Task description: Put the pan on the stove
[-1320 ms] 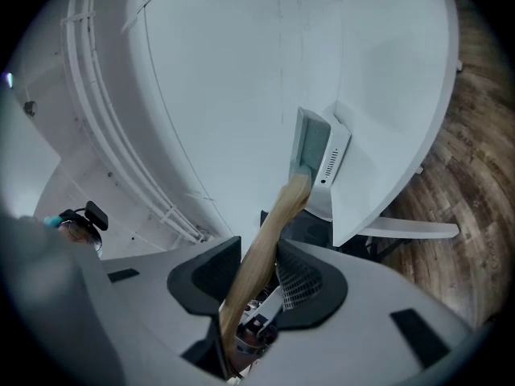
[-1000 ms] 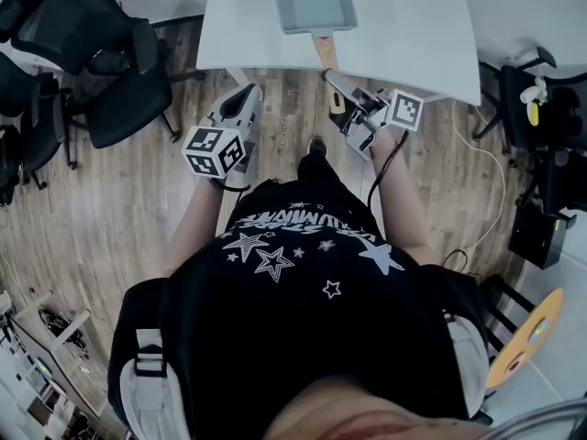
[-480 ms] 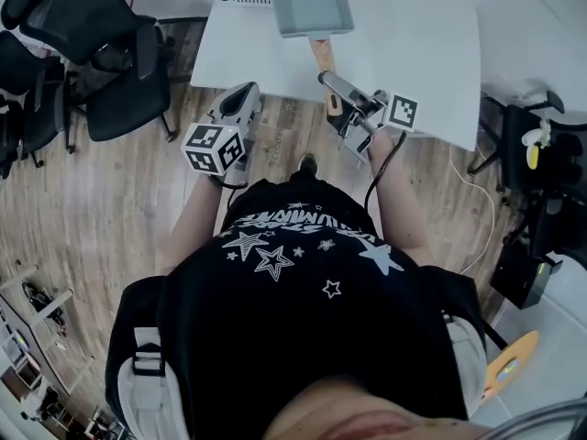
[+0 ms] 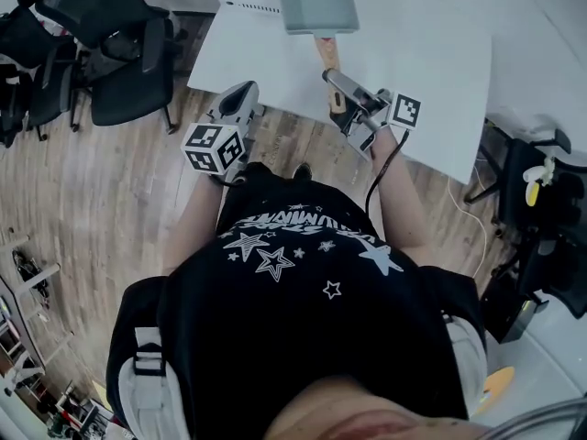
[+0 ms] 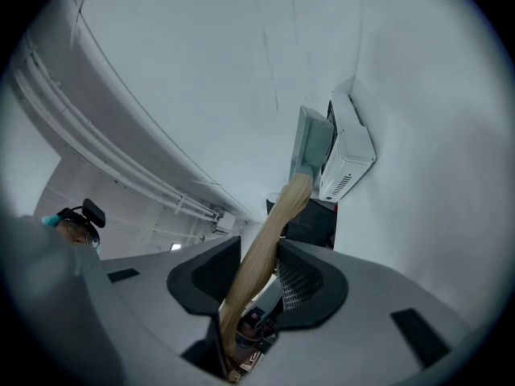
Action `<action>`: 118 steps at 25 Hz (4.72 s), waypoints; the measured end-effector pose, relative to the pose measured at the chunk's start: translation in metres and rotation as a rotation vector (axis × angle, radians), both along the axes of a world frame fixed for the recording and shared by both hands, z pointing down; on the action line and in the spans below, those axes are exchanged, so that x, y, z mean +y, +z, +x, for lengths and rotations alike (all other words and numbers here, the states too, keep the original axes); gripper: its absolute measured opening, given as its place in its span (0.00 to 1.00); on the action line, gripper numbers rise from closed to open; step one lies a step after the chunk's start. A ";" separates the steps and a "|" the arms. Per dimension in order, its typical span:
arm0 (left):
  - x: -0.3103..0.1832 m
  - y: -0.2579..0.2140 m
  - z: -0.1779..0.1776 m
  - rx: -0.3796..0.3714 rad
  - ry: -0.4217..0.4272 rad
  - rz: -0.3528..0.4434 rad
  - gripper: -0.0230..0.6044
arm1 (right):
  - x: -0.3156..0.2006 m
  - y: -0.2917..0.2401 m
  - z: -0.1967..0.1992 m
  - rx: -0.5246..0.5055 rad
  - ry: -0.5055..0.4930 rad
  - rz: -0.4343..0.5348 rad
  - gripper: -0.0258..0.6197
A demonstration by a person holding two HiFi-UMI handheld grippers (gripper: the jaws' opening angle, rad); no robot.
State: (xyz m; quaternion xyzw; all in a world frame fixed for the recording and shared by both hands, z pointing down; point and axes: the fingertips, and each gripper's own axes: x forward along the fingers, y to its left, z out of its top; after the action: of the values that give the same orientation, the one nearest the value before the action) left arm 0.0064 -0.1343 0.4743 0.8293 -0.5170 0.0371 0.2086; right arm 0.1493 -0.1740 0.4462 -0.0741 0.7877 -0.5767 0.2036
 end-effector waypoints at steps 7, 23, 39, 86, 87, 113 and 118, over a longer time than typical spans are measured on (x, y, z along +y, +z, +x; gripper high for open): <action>-0.003 -0.004 -0.005 -0.011 -0.036 0.008 0.05 | -0.013 0.000 0.001 -0.008 -0.006 -0.003 0.26; -0.094 -0.012 -0.043 0.001 0.039 0.043 0.05 | -0.083 -0.010 -0.047 -0.002 0.053 0.000 0.26; -0.186 -0.003 -0.097 0.014 0.135 0.035 0.05 | -0.167 0.007 -0.116 0.050 0.149 -0.035 0.26; -0.247 0.021 -0.152 0.034 0.245 0.001 0.05 | -0.225 0.057 -0.201 0.192 0.419 -0.103 0.25; -0.246 0.021 -0.152 0.033 0.245 0.000 0.05 | -0.224 0.059 -0.202 0.201 0.418 -0.107 0.25; -0.241 0.024 -0.147 0.040 0.252 -0.003 0.05 | -0.223 0.066 -0.204 0.212 0.398 -0.135 0.37; -0.241 0.024 -0.147 0.039 0.244 -0.003 0.05 | -0.218 0.069 -0.207 0.219 0.372 -0.155 0.40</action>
State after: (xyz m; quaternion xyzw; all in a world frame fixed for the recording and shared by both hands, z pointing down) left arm -0.1404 -0.3755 0.4985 0.8863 -0.4082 0.0469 0.2135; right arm -0.0576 -0.3919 0.5149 -0.2957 0.7312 -0.5765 0.2134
